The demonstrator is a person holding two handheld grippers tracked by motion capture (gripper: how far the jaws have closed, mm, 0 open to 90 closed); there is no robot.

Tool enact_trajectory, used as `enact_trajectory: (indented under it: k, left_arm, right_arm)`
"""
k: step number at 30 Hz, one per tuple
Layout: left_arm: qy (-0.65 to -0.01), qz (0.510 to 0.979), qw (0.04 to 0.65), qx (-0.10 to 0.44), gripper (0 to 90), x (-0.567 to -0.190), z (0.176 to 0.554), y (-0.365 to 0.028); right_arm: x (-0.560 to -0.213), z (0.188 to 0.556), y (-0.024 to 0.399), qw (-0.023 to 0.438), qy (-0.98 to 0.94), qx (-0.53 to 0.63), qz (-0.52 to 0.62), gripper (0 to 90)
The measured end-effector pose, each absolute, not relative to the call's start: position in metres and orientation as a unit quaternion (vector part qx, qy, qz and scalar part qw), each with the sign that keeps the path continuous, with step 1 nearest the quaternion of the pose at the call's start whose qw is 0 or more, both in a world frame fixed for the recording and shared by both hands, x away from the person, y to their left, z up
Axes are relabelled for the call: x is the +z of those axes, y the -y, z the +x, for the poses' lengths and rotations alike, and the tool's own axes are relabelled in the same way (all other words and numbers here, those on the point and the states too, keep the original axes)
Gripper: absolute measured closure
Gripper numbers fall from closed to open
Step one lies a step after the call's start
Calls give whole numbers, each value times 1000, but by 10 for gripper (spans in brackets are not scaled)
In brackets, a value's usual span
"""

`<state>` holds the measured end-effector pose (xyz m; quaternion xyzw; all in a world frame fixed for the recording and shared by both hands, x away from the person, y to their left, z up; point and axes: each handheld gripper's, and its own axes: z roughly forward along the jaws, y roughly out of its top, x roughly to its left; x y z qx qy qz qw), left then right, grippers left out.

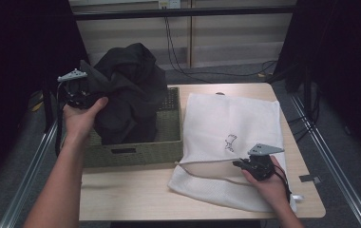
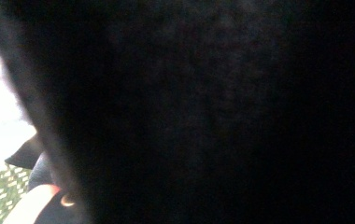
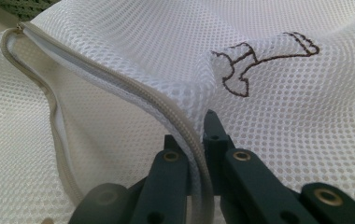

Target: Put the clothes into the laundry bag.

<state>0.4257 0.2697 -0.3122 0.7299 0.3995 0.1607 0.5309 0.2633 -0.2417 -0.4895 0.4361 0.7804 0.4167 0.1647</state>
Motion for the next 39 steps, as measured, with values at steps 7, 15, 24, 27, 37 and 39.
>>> enact_trajectory:
  k: [7, 15, 24, 27, 37, 39]
  left_arm:
    - [-388, 717, 558, 155, 729, -298, 416, -273]
    - [-366, 715, 579, 143, 729, -286, 402, -269]
    - [-291, 729, 616, 59, 729, -300, 339, -232]
    - [-271, 738, 618, -1, 729, -328, 315, -214]
    - [-242, 752, 577, -209, 728, -441, 254, -135]
    - [-247, 764, 555, -218, 727, -465, 248, -125]
  right_arm:
    - [-490, 264, 242, 157, -775, 422, 443, 898]
    - [-490, 267, 243, 149, -770, 430, 446, 898]
    - [-487, 267, 241, 149, -769, 437, 442, 898]
    - [-486, 266, 240, 147, -769, 438, 442, 898]
    - [-482, 266, 239, 147, -761, 454, 440, 898]
    - [-482, 266, 238, 148, -761, 455, 438, 898]
